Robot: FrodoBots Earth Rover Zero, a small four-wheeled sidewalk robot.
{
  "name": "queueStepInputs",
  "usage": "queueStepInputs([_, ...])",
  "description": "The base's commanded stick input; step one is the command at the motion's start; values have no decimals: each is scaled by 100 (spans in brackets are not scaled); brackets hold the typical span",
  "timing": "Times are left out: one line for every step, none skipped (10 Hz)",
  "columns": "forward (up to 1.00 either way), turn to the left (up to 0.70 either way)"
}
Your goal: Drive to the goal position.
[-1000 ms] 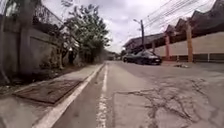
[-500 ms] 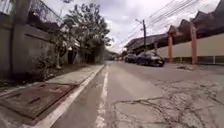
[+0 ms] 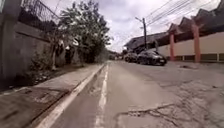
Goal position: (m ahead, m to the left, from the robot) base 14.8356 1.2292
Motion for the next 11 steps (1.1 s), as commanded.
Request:
queueStepInputs([70, 0])
queueStepInputs([70, 0])
queueStepInputs([70, 0])
queueStepInputs([70, 0])
queueStepInputs([70, 0])
queueStepInputs([70, 0])
queueStepInputs([70, 0])
queueStepInputs([70, 0])
queueStepInputs([70, 0])
queueStepInputs([70, 0])
queueStepInputs([70, 0])
